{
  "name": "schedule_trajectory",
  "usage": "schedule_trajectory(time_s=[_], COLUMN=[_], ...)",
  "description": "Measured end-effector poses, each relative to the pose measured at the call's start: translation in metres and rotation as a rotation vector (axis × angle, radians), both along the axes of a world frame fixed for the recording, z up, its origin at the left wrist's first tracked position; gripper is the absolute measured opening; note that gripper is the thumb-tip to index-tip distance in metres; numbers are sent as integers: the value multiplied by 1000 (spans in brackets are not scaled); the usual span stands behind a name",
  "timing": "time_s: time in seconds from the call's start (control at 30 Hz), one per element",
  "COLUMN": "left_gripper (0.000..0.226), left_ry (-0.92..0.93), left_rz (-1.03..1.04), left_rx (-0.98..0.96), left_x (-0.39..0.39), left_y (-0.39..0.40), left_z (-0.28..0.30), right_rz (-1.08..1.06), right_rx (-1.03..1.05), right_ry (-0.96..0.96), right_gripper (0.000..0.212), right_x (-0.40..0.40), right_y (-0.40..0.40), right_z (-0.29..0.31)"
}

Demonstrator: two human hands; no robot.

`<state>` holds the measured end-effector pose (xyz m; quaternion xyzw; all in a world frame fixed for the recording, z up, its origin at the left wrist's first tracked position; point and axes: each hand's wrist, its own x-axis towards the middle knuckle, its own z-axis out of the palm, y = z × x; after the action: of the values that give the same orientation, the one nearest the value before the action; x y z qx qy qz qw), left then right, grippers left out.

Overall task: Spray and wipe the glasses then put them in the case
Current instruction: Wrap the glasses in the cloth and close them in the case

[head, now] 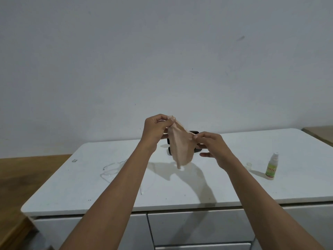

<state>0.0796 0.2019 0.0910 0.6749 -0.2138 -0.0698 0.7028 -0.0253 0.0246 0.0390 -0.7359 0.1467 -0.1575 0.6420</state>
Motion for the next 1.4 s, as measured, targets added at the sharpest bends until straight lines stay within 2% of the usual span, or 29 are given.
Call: schedule_trajectory(time_s=[0.2, 0.3, 0.5, 0.7, 0.83, 0.93, 1.07, 1.2, 1.4], left_gripper=[8, 16, 12, 19, 13, 5, 10, 9, 4], left_ry=[20, 19, 28, 102, 127, 128, 83, 5, -63], left_rz=[-2, -41, -120, -59, -9, -6, -14, -124, -267], left_rx=[22, 43, 110, 71, 62, 45, 80, 242, 551], left_x=[7, 9, 16, 21, 27, 33, 39, 31, 9], left_y=[13, 18, 27, 20, 10, 6, 6, 17, 33], left_z=[-18, -27, -37, -37, -38, -36, -35, -50, -89], right_rz=[-86, -133, -158, -180, -182, -196, -200, -107, 168], right_rx=[6, -31, -135, -210, -246, -258, -235, -252, -488], right_ry=[-77, -110, -125, -142, -129, -132, -139, -22, 377], right_gripper=[9, 9, 7, 9, 9, 9, 8, 7, 10], right_x=[-5, -2, 6, 15, 27, 35, 34, 18, -10], right_y=[-10, -13, -21, -27, -31, -36, -38, -40, -40], right_z=[9, 11, 11, 13, 12, 10, 12, 1, -33])
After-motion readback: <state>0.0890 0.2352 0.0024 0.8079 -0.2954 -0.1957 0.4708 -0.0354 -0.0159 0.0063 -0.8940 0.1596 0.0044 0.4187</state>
